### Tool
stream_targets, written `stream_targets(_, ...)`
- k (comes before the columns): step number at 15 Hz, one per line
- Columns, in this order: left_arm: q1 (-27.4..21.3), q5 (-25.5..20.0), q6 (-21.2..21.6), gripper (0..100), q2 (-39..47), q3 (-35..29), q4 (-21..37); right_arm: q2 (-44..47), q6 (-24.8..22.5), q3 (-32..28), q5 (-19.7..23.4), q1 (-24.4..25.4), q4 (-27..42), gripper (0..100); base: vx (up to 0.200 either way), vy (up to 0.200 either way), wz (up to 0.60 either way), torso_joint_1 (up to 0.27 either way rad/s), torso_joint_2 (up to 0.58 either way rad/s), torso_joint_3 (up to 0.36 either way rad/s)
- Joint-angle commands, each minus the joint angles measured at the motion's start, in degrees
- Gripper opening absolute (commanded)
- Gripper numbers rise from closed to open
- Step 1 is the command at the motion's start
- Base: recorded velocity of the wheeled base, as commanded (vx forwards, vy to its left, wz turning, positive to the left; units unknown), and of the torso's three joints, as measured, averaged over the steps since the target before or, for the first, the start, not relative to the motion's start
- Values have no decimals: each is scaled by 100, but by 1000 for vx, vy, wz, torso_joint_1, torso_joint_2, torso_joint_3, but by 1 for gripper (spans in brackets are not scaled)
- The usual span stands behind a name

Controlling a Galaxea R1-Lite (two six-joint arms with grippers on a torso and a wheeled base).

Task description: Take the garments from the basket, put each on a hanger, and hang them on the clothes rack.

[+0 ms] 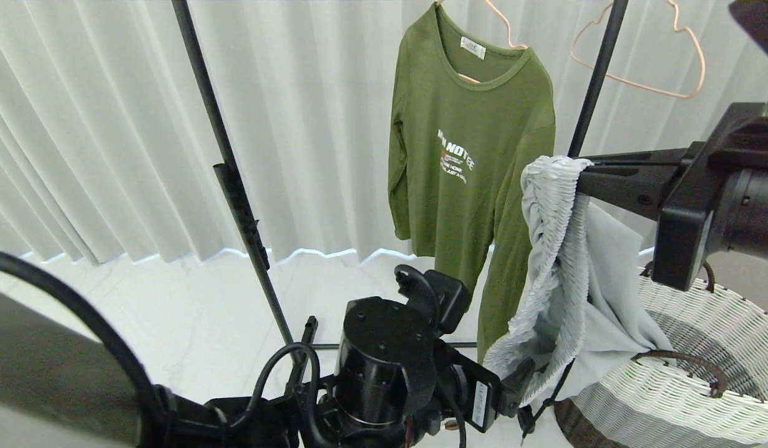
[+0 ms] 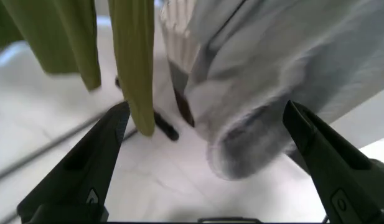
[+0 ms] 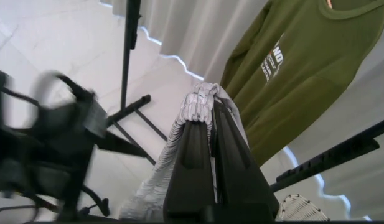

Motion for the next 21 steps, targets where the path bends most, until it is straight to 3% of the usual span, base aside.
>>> stream_targets(1,103,0,-76,100,379,-12,-3,-53,-1,2,1,10,-4,0,0,0,0,0,0,0)
stream_targets(6,305,26,-270,100,555,164,6,-115,-1,-7,-8,10,14,0,0,0,0,0,0,0)
stream_targets(7,305,61,-261,0,546,243,-3,-115,-1,2,-17,1,14,0,0,0,0,0,0,0)
stream_targets(9,226,439,-129,0,528,533,-126,-123,-1,37,-17,-17,23,0,0,0,0,0,0,0)
stream_targets(10,190,738,170,0,528,753,-398,-150,7,72,-17,-34,32,0,0,0,0,0,0,0)
stream_targets(12,208,914,820,0,449,1017,-1128,-132,43,213,-17,-227,32,0,0,0,0,0,0,0)
stream_targets(13,322,914,1013,0,150,999,-1084,-141,43,275,-17,-403,32,0,0,0,0,0,0,0)
stream_targets(15,630,914,1172,0,-808,700,-47,-141,7,292,-43,-737,5,0,0,0,0,0,0,0)
stream_targets(17,1052,905,1154,0,-1968,-372,1896,-123,-124,248,-17,-1062,-74,0,0,0,0,0,0,0)
stream_targets(21,1518,905,1145,0,-2856,-2833,4576,-123,-485,72,-8,-1212,-461,0,0,0,0,0,0,0)
